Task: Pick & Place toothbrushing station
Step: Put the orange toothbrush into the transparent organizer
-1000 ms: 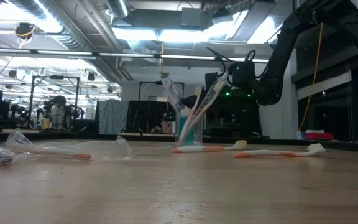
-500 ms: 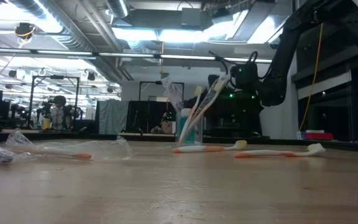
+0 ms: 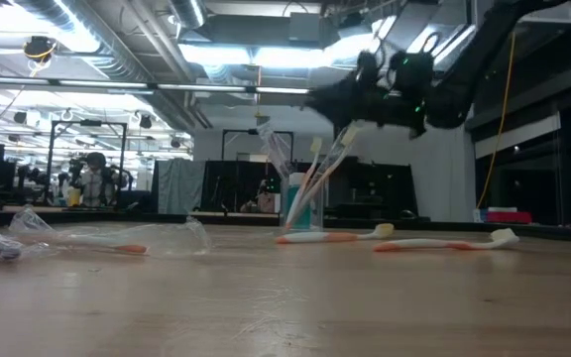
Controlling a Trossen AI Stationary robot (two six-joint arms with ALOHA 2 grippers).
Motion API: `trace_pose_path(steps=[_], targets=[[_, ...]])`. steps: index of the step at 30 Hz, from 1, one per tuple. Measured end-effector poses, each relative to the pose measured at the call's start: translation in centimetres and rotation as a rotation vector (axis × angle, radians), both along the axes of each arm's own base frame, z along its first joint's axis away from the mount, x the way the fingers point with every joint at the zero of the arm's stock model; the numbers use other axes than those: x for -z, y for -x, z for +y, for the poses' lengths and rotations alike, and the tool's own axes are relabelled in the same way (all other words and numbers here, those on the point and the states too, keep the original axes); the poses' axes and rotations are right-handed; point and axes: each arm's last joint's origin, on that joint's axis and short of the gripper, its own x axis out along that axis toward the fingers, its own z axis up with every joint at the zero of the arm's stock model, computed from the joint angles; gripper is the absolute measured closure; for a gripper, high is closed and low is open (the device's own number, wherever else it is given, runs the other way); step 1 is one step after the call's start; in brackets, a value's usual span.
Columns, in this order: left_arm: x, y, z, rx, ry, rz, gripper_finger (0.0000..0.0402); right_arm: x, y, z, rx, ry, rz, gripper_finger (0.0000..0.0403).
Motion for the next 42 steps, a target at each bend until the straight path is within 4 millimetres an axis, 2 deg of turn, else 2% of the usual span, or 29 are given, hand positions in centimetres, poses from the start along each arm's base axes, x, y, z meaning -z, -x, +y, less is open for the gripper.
trace_pose_path(steps=[4, 9, 13, 16, 22, 25, 27, 30, 34, 42], targets=[[2.2, 1.6, 0.7, -0.093, 0.092, 0.169, 0.0313, -2.2, 1.9, 2.3, -0.044, -0.033, -0.033, 0.0294], [4.0, 3.3, 1.6, -0.243, 0.265, 0.359, 0.0313, -4.2, 4.6, 6.8, -0.09, -0.102, -0.083, 0.0294], [4.9, 3.5, 1.9, -0.452, 0.548, 0.43, 0.0306, -5.3, 6.0, 10.5, -0.122, -0.183, -0.112, 0.0294], [5.6, 3.0, 1.6, -0.47, 0.64, 0.55, 0.0291, -5.9, 6.2, 13.1, -0.167, -0.232, -0.078, 0.0294], [7.7, 0.6, 0.3, -0.208, 0.433, 0.74, 0.0259, -5.1, 5.5, 19.3, -0.255, -0.233, 0.137, 0.0294], [9.3, -0.7, -0.3, -0.07, 0.313, 0.848, 0.0246, -4.0, 5.4, 21.7, -0.251, -0.236, 0.265, 0.0294], [10.5, -1.4, -0.6, 0.031, 0.249, 0.948, 0.0239, -3.8, 5.5, 23.1, -0.251, -0.231, 0.29, 0.0294], [12.1, -1.8, -0.8, 0.14, 0.128, 1.077, 0.0231, -4.1, 5.6, 24.7, -0.235, -0.228, 0.263, 0.0294], [13.8, -1.7, -0.1, 0.111, 0.016, 1.25, 0.0226, -4.6, 6.0, 26.2, -0.21, -0.251, 0.21, 0.0294], [15.3, -4.0, 1.1, 0.176, 0.002, 1.245, 0.0242, -4.9, 6.8, 28.7, -0.14, -0.261, 0.172, 0.0294]])
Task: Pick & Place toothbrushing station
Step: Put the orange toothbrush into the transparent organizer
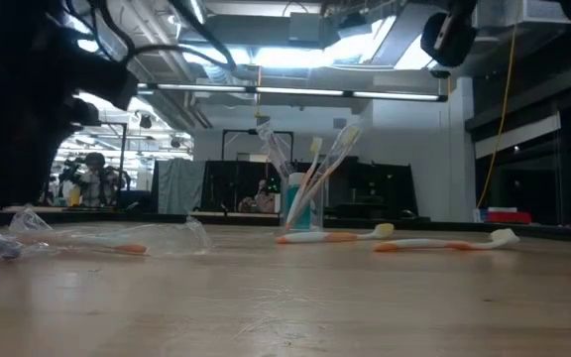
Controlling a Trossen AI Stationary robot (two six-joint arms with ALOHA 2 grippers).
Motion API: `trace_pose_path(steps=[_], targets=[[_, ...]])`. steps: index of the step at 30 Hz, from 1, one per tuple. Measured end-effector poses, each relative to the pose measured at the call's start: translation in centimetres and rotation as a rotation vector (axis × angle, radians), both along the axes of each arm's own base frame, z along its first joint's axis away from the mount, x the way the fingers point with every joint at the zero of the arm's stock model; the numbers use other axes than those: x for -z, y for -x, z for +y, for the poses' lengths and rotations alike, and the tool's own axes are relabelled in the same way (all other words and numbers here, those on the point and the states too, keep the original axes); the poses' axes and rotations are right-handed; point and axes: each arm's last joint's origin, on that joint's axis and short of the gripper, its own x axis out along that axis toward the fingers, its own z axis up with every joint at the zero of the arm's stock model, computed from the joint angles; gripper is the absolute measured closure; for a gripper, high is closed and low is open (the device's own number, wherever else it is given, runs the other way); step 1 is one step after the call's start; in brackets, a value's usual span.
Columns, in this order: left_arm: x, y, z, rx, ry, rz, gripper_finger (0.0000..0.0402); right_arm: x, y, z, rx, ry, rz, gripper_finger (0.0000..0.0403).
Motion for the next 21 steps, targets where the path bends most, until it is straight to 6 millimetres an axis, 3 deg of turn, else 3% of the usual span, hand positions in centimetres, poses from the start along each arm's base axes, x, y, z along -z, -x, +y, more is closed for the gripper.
trace_pose_path(steps=[11, 19, 21], targets=[[3.2, -1.8, 1.9, -0.033, 0.048, 0.007, 0.0258, 0.0, 1.4, 2.8, 0.017, -0.05, 0.006, 0.0294], [3.1, -3.7, 2.1, -0.084, 0.126, -0.174, 0.0259, -0.1, 3.0, 5.0, 0.06, -0.08, 0.002, 0.0294], [2.5, -5.3, 2.1, -0.104, 0.174, -0.292, 0.0259, -0.1, 3.4, 5.4, 0.075, -0.084, 0.002, 0.0294]])
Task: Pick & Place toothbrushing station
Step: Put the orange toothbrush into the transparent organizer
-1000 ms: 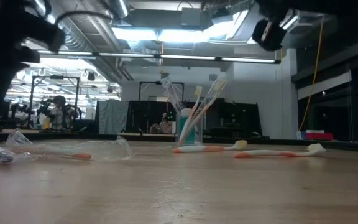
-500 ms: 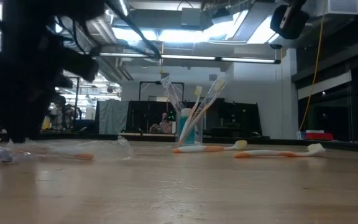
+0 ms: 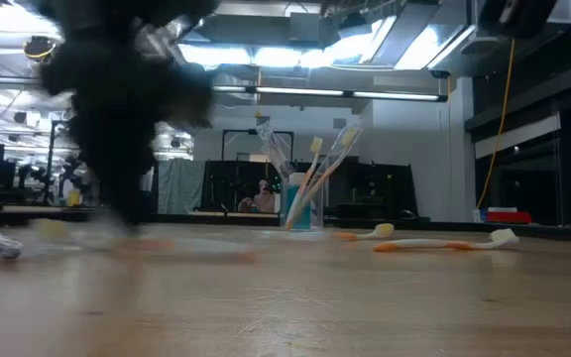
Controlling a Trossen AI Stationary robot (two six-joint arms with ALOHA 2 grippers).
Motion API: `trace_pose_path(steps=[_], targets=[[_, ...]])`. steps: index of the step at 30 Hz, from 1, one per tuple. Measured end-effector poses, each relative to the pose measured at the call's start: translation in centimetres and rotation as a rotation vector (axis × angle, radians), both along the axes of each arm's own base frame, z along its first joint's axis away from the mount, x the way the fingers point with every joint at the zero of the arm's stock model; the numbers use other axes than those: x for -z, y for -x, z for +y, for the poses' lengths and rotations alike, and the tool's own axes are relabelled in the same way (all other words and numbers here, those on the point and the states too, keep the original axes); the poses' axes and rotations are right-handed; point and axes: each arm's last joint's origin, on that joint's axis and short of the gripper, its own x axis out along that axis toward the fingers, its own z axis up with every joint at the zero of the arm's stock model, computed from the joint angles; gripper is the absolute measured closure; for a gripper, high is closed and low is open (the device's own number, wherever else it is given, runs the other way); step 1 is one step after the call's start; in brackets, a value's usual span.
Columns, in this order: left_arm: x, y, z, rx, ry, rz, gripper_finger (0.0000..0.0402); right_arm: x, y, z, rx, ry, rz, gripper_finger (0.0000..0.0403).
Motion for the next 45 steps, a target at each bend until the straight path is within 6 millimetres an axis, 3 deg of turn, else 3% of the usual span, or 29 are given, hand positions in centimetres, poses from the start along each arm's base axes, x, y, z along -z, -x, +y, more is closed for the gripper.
trace_pose_path(steps=[5, 10, 15, 19, 22, 25, 31, 35, 45], targets=[[-2.0, -3.1, -0.3, 0.026, 0.093, -0.254, 0.0259, 0.0, 0.5, 0.5, 0.031, -0.004, 0.003, 0.0294], [-4.3, -5.3, 0.0, -0.02, 0.044, -0.409, 0.0259, 0.1, 0.5, 0.5, 0.045, -0.002, 0.005, 0.0294], [-6.5, -4.3, 0.9, -0.307, -0.027, -0.416, 0.0259, 0.5, 0.3, 0.4, -0.007, 0.007, 0.047, 0.0294], [-6.2, -2.2, 0.9, -0.644, 0.017, -0.319, 0.0259, 1.1, 0.3, 0.4, -0.017, 0.006, 0.108, 0.0294], [-6.0, -1.2, -0.4, -0.904, 0.15, -0.278, 0.0259, 1.2, 0.4, 0.4, -0.017, 0.01, 0.11, 0.0294], [-6.1, -0.7, -2.1, -1.037, 0.258, -0.296, 0.0259, 1.2, 0.3, 0.4, -0.017, 0.016, 0.11, 0.0294], [-6.1, 0.9, -5.8, -1.117, 0.381, -0.304, 0.0259, 1.2, 0.3, 0.4, -0.017, 0.047, 0.103, 0.0294], [-5.0, 1.2, -7.4, -1.169, 0.421, -0.273, 0.0259, 1.1, 0.3, 0.4, -0.012, 0.063, 0.093, 0.0294], [-1.4, -2.0, -7.6, -1.21, 0.497, -0.282, 0.0259, 1.0, 0.4, 0.4, -0.017, 0.063, 0.085, 0.0294]])
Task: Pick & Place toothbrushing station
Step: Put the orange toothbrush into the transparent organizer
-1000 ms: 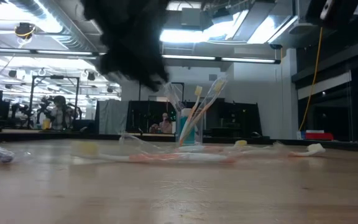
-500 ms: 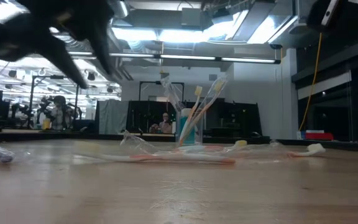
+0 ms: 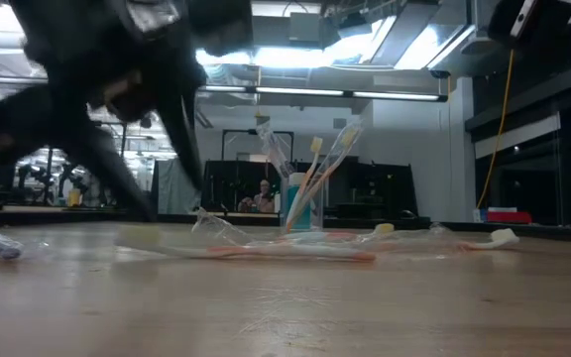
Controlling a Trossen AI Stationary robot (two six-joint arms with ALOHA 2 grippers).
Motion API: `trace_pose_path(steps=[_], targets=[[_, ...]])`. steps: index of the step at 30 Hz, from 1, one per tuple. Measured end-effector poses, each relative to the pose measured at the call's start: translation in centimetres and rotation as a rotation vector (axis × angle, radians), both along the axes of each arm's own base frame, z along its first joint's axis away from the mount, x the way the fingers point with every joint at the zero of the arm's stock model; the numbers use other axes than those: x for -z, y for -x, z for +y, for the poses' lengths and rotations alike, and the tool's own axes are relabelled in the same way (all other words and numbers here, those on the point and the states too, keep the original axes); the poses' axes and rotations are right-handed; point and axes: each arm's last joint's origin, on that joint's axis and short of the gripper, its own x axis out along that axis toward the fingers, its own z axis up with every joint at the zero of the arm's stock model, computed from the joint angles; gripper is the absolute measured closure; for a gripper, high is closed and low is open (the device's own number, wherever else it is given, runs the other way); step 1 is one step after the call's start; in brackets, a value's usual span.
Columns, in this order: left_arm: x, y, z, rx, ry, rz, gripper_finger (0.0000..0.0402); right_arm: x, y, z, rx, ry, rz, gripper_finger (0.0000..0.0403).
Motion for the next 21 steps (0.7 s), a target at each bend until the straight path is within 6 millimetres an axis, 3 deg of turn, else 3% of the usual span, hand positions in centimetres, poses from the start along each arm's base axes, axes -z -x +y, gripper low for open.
trace_pose_path(steps=[5, 10, 21], targets=[[1.6, -0.6, 1.0, -0.029, -0.026, 0.063, 0.0258, -0.2, 0.2, 0.3, -0.012, -0.02, -0.016, 0.0294], [2.2, -0.6, 3.6, -0.098, -0.096, 0.183, 0.0258, -0.3, 0.5, 0.6, -0.007, -0.027, -0.027, 0.0294], [2.3, -2.5, 12.0, -0.098, -0.292, 0.3, 0.0258, -0.4, 0.8, 0.9, -0.001, -0.03, -0.034, 0.0294]])
